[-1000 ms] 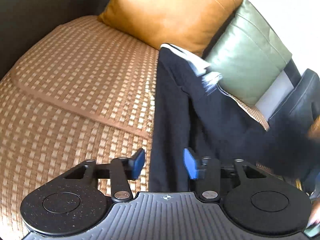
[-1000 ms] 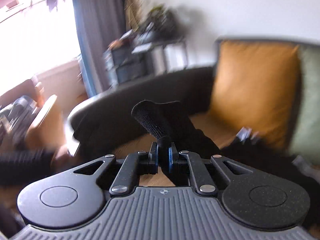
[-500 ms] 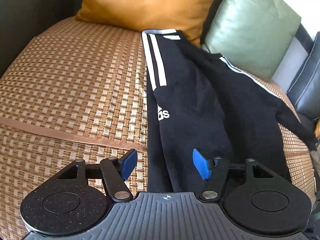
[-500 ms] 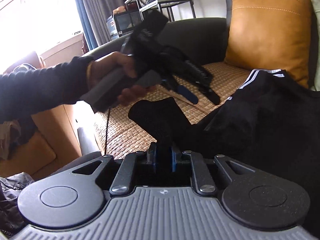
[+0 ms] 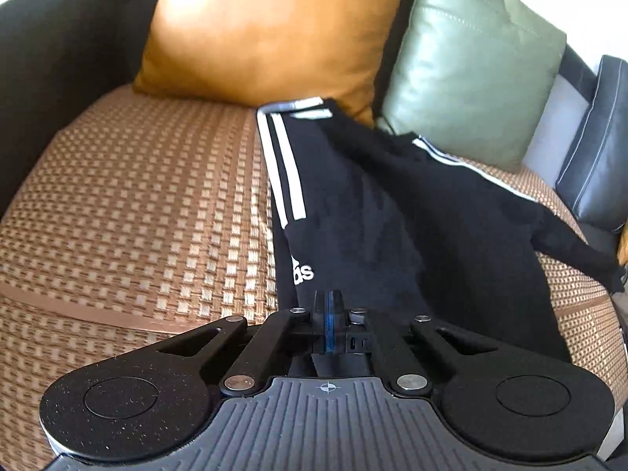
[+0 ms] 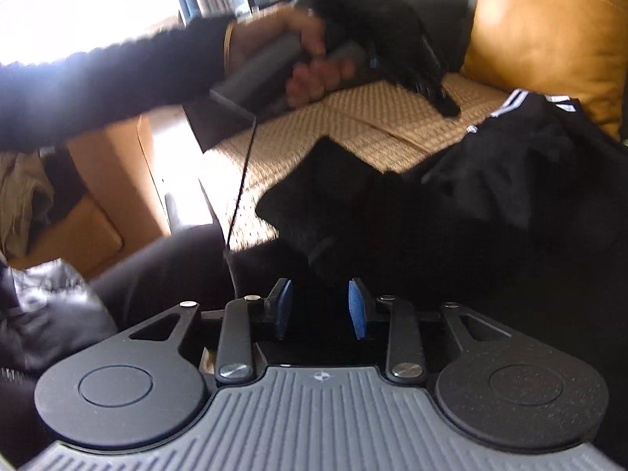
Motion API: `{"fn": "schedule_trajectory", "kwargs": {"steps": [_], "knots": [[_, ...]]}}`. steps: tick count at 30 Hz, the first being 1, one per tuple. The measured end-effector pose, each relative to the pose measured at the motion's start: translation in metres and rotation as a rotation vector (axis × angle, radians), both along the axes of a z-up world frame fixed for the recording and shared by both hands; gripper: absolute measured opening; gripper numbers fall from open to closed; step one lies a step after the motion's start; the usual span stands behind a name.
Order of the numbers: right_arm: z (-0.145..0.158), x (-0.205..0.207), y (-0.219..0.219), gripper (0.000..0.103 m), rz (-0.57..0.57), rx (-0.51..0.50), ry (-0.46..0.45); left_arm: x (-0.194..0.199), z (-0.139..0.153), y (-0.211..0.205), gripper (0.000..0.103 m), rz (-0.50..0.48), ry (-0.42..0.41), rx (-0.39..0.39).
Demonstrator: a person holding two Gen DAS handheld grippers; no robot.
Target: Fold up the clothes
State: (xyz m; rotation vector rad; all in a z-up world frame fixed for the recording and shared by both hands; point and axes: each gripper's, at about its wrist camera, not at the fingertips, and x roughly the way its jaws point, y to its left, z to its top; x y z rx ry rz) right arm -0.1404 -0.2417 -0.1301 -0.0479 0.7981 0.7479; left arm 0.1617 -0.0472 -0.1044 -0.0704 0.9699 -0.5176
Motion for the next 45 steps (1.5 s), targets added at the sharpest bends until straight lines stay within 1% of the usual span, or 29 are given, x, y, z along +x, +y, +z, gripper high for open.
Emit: {"fn": "schedule_trajectory", "kwargs": {"steps": [1,2,5,7,8,11,14,16,19,21,23,24,25,26,27,30,32,33,36,39,41,43,45], "knots": [[0.004,0.000,-0.004,0.035,-0.025,0.006,-0.010,-0.002,0.004,0.002,0.016,-0.002,0.001,-0.008],[0.008,-0.001,-0.008,0.037,-0.050,0.012,-0.021,-0.013,0.006,0.009,0.022,-0.012,0.004,-0.009],[0.023,0.002,-0.016,0.049,-0.117,0.043,-0.071,-0.046,0.012,0.029,0.032,-0.043,0.014,-0.013],[0.029,0.006,-0.013,0.049,-0.130,0.045,-0.096,-0.068,0.016,0.043,0.055,-0.063,0.020,-0.015],[0.032,0.008,-0.012,0.049,-0.136,0.046,-0.108,-0.080,0.014,0.051,0.056,-0.061,0.028,-0.012],[0.035,0.011,-0.002,0.049,-0.136,0.035,-0.135,-0.114,0.004,0.070,0.056,-0.080,0.057,0.000],[0.035,0.012,0.004,0.049,-0.154,0.048,-0.132,-0.135,-0.009,0.080,0.056,-0.087,0.062,0.010],[0.035,0.010,0.006,0.049,-0.164,0.060,-0.121,-0.138,-0.016,0.082,0.055,-0.072,0.075,-0.007],[0.036,0.007,0.009,0.049,-0.176,0.049,-0.111,-0.137,-0.023,0.081,0.054,-0.048,0.095,-0.049],[0.036,0.004,0.009,0.050,-0.184,0.044,-0.111,-0.141,-0.024,0.077,0.054,-0.053,0.087,-0.068],[0.036,0.004,0.008,0.059,-0.198,0.037,-0.111,-0.144,-0.022,0.070,0.054,-0.066,0.074,-0.082],[0.036,0.004,0.007,0.059,-0.206,0.033,-0.110,-0.147,-0.020,0.065,0.054,-0.079,0.064,-0.089],[0.036,0.004,0.007,0.059,-0.217,0.028,-0.110,-0.150,-0.017,0.060,0.041,-0.092,0.055,-0.095],[0.037,0.004,0.006,0.059,-0.230,0.026,-0.110,-0.153,-0.015,0.055,0.022,-0.105,0.046,-0.102],[0.038,0.004,0.004,0.059,-0.247,0.028,-0.110,-0.155,-0.013,0.050,0.009,-0.118,0.037,-0.108],[0.041,0.001,-0.003,0.059,-0.301,0.031,-0.110,-0.181,0.000,0.025,0.008,-0.224,-0.024,-0.081],[0.042,-0.001,-0.011,0.059,-0.339,0.044,-0.099,-0.199,0.005,0.006,0.006,-0.308,-0.050,-0.070],[0.042,-0.002,-0.016,0.059,-0.359,0.055,-0.088,-0.204,0.002,0.000,0.002,-0.324,-0.041,-0.063],[0.039,-0.006,-0.028,0.059,-0.417,0.083,-0.045,-0.220,-0.009,-0.017,0.002,-0.372,-0.013,-0.041],[0.033,-0.012,-0.034,0.059,-0.447,0.094,-0.016,-0.235,-0.019,-0.035,0.002,-0.420,0.015,-0.019],[0.027,-0.015,-0.036,0.059,-0.459,0.105,0.015,-0.238,-0.033,-0.037,0.003,-0.424,0.059,-0.006],[0.021,-0.016,-0.038,0.059,-0.478,0.117,0.046,-0.240,-0.041,-0.035,0.014,-0.422,0.109,-0.001],[0.015,-0.017,-0.040,0.059,-0.498,0.136,0.068,-0.240,-0.034,-0.025,0.023,-0.416,0.131,-0.042]]}}
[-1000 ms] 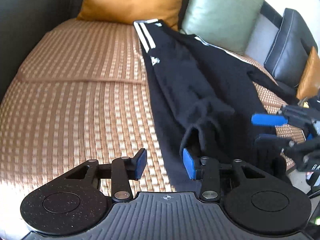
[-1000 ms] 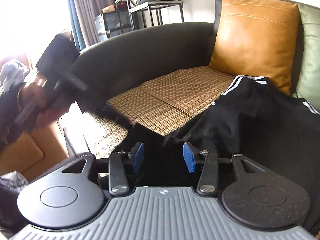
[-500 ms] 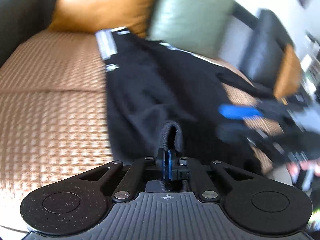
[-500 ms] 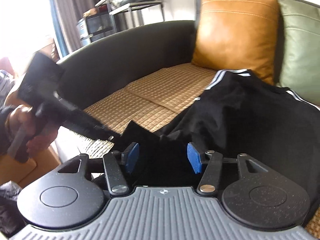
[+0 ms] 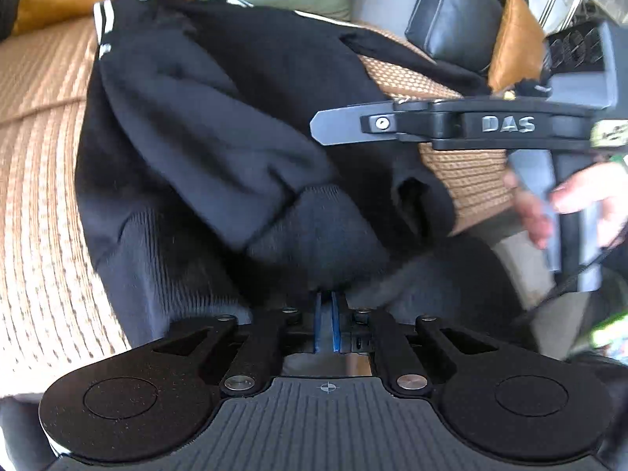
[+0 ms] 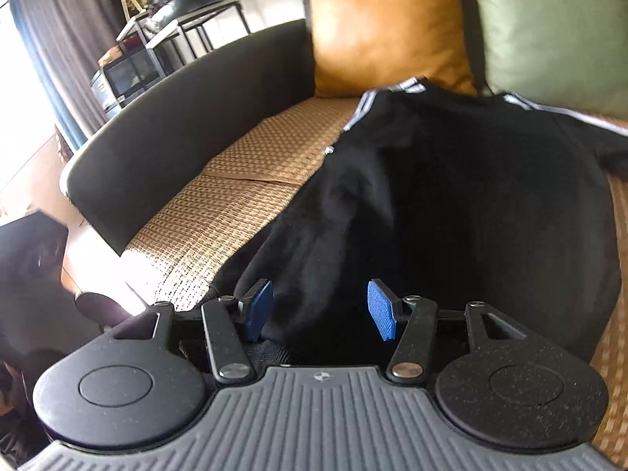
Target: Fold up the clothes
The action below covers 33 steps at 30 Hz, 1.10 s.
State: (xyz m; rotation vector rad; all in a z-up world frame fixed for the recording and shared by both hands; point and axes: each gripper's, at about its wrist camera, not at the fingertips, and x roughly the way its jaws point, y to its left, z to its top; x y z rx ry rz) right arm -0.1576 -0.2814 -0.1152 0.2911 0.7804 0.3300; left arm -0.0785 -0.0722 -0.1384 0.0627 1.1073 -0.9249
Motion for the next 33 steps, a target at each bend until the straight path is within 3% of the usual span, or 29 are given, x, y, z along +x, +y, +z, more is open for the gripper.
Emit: {"fn": "schedule_trajectory", "kwargs": {"steps": [2,6,10,14,18,20,21,22,23,25,30,33], "knots": [[-0.005,0.001,-0.004,0.059,-0.017,0.039,0.021,0.003,0.012,0.013,0.026,0.024,0.005,-0.037],[-0.015,0.006,-0.008,0.059,-0.034,0.070,0.049,0.042,0.038,0.047,0.056,0.223,-0.039,-0.124],[-0.028,0.011,-0.016,0.059,-0.068,0.134,0.080,0.098,0.029,0.055,0.055,0.364,-0.011,-0.127],[-0.044,0.018,-0.024,0.059,-0.101,0.212,0.131,0.128,0.005,0.034,0.056,0.352,0.026,-0.062],[-0.062,0.026,-0.030,0.058,-0.113,0.302,0.202,0.137,-0.016,0.027,0.056,0.345,0.077,-0.044],[-0.070,0.030,-0.031,0.054,-0.108,0.325,0.235,0.139,-0.024,0.030,0.049,0.372,0.100,-0.042],[-0.073,0.032,-0.030,0.042,-0.099,0.339,0.251,0.140,-0.028,0.031,0.030,0.385,0.112,-0.041],[-0.075,0.035,-0.029,0.031,-0.082,0.360,0.268,0.142,-0.028,0.033,0.022,0.399,0.119,-0.037],[-0.074,0.037,-0.029,0.009,-0.069,0.386,0.272,0.146,-0.026,0.040,0.013,0.404,0.138,-0.060],[-0.065,0.039,-0.027,0.004,-0.056,0.458,0.247,0.150,-0.011,0.049,0.007,0.412,0.162,-0.123],[-0.040,0.045,-0.022,0.004,-0.025,0.637,0.182,0.151,0.058,0.068,0.007,0.398,0.038,-0.206],[-0.026,0.048,-0.019,0.004,-0.006,0.744,0.142,0.145,0.090,0.081,0.008,0.391,-0.050,-0.217]]}}
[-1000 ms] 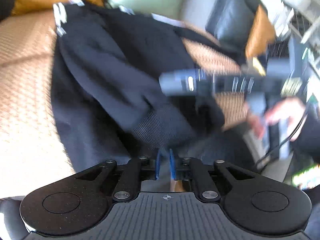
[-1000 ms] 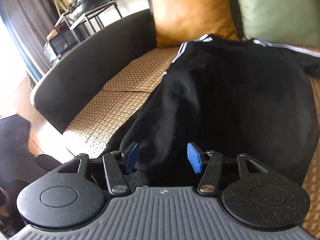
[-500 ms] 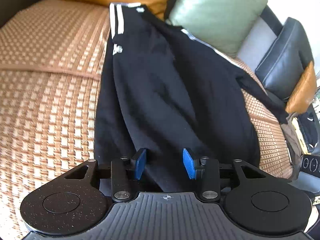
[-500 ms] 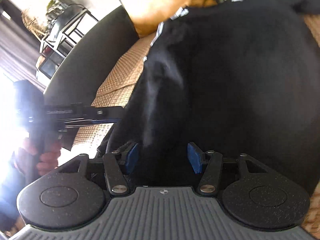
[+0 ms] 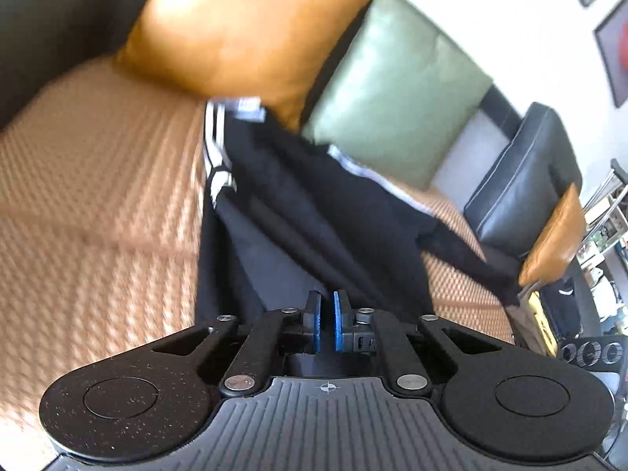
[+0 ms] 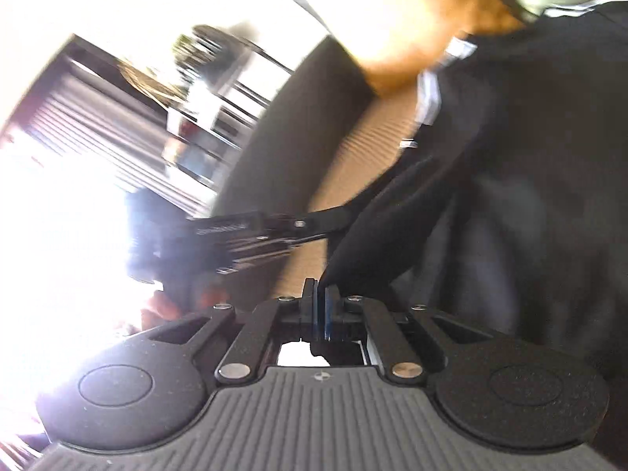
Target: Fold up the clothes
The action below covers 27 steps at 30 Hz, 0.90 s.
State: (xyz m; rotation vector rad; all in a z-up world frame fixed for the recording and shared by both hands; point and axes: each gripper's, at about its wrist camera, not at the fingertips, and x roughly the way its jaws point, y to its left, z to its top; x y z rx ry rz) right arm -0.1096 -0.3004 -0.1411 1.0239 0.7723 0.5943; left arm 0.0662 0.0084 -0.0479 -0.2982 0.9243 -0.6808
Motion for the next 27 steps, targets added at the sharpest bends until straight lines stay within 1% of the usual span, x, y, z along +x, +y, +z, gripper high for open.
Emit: {"fn": "schedule_trajectory", "kwargs": {"steps": [1,2,3,4,5,6,7,8,12,13,15,16,17,19,20,22,24,25,26,27], "knots": [[0.005,0.001,0.001,0.004,-0.001,0.036,-0.014,-0.003,0.007,0.003,0.009,0.002,-0.028,0.015],[0.010,0.002,0.002,0.004,-0.003,0.071,-0.028,-0.006,0.006,0.005,0.012,0.008,-0.046,0.050],[0.015,0.003,0.003,0.004,-0.004,0.107,-0.042,-0.008,0.005,0.007,0.020,0.014,-0.063,0.084],[0.012,0.004,0.003,0.004,-0.009,0.126,-0.035,-0.010,-0.005,0.006,0.026,0.006,-0.042,0.123],[-0.002,0.005,0.004,0.004,-0.014,0.091,0.011,-0.011,-0.015,0.005,0.026,-0.003,-0.020,0.162],[-0.016,0.004,0.008,0.006,-0.012,0.016,0.068,-0.010,-0.034,0.003,0.026,-0.013,0.027,0.201],[-0.030,0.004,0.011,0.007,-0.010,-0.060,0.125,-0.011,-0.038,0.005,0.026,-0.011,0.033,0.210],[-0.041,0.003,0.014,0.007,-0.009,-0.115,0.164,-0.012,-0.042,0.006,0.026,-0.008,0.038,0.219],[-0.060,-0.007,0.019,0.012,-0.009,-0.202,0.204,-0.017,-0.059,0.013,0.026,0.001,0.057,0.256],[-0.057,-0.006,0.019,0.014,-0.001,-0.204,0.190,-0.018,-0.063,0.014,0.026,0.004,0.062,0.265],[-0.049,-0.001,0.017,0.025,0.004,-0.213,0.161,-0.020,-0.071,0.017,0.027,0.009,0.072,0.284],[-0.043,0.007,0.012,0.028,-0.014,-0.228,0.145,-0.021,-0.075,0.019,0.030,0.011,0.077,0.293],[-0.036,0.015,0.007,0.032,-0.032,-0.243,0.128,-0.018,-0.069,0.016,0.032,0.007,0.055,0.300],[-0.023,0.032,-0.003,0.034,-0.067,-0.272,0.095,-0.012,-0.060,0.011,0.039,0.005,0.013,0.306],[-0.016,0.040,-0.007,0.035,-0.084,-0.286,0.079,-0.006,-0.058,0.008,0.040,0.019,-0.006,0.310],[-0.003,0.057,-0.017,0.036,-0.119,-0.316,0.046,0.007,-0.054,0.002,0.046,0.057,-0.038,0.313],[0.010,0.074,-0.027,0.041,-0.155,-0.344,0.013,0.022,-0.052,-0.004,0.048,0.104,-0.064,0.311],[0.012,0.083,-0.031,0.044,-0.170,-0.352,0.006,0.033,-0.050,-0.010,0.048,0.128,-0.074,0.298],[0.008,0.095,-0.034,0.052,-0.183,-0.351,0.012,0.043,-0.049,-0.012,0.049,0.146,-0.084,0.288],[0.004,0.106,-0.038,0.057,-0.196,-0.349,0.018,0.055,-0.051,-0.016,0.051,0.156,-0.100,0.280]]}}
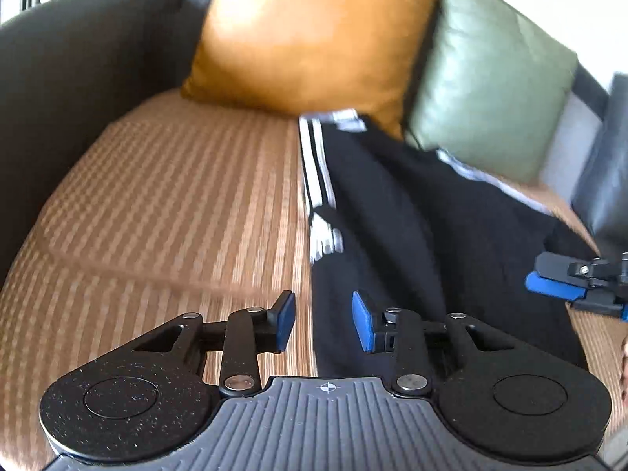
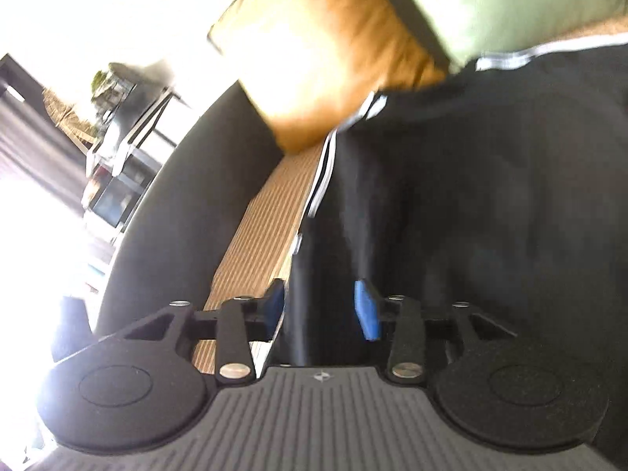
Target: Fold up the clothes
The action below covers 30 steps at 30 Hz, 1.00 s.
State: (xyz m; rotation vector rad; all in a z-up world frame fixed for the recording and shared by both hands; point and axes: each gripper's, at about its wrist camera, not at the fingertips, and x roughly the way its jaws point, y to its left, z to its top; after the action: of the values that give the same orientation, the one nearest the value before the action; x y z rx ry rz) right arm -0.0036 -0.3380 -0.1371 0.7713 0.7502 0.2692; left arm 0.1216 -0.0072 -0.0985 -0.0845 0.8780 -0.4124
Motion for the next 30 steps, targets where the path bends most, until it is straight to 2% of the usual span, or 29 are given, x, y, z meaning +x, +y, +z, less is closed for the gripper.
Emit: {"fn": "schedule_trajectory", "kwargs": {"steps": [3,8,12,16,25,30], "knots": [[-0.012,0.034,-0.010,0.057,-0.041,0.006,0.011,0.040,-0.006,-0.011,0.059,0.020,-0.042,-0.014],[-0.040,0.088,-0.021,0.057,-0.094,0.022,0.037,0.120,-0.020,-0.026,0.059,0.078,-0.034,-0.023],[-0.057,0.097,-0.025,0.057,-0.080,0.063,0.036,0.187,-0.032,-0.034,0.059,0.136,-0.023,-0.064],[-0.070,0.101,-0.030,0.057,-0.062,0.108,0.028,0.243,-0.051,-0.049,0.060,0.134,-0.001,-0.041],[-0.100,0.111,-0.041,0.054,-0.021,0.208,0.010,0.295,-0.075,-0.081,0.060,0.056,0.006,0.006],[-0.099,0.109,-0.040,0.054,-0.003,0.200,-0.008,0.304,-0.074,-0.094,0.060,-0.024,0.035,-0.010]]}}
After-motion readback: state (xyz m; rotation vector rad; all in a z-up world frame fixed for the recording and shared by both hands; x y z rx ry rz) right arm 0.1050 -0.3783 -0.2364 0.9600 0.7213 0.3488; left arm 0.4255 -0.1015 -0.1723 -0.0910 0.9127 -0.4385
